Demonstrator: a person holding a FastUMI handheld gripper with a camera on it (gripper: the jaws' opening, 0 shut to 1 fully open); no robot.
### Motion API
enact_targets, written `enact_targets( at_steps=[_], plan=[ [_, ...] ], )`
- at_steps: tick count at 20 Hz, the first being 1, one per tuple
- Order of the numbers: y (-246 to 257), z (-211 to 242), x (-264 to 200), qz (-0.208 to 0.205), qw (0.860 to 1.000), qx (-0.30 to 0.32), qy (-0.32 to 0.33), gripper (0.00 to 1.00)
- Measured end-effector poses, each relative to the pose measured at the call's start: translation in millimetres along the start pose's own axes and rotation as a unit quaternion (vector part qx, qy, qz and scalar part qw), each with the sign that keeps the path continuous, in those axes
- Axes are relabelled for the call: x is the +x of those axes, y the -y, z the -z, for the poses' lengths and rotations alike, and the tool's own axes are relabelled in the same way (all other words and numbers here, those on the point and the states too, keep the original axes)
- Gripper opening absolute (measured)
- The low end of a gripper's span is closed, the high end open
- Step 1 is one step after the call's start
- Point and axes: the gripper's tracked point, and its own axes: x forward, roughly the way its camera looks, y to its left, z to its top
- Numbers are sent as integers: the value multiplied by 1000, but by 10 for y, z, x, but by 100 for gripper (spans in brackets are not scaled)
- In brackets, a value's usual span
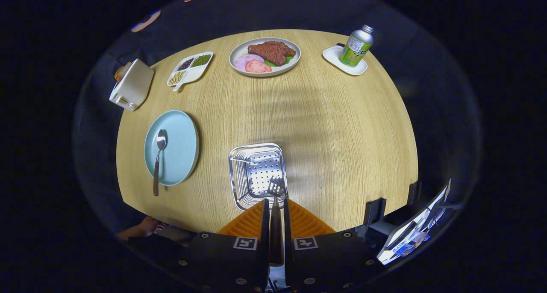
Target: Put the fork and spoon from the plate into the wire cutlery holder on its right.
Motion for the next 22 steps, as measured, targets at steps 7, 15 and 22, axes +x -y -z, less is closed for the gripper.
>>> enact_targets(
  at_steps=[7, 15, 22],
  plan=[
    [-446, -313, -241, -60, 996, 28, 67, 27],
    [-1293, -494, -270, -118, 988, -23, 101, 79],
    [-2082, -371, -8, -142, 985, -68, 74, 87]
  ],
)
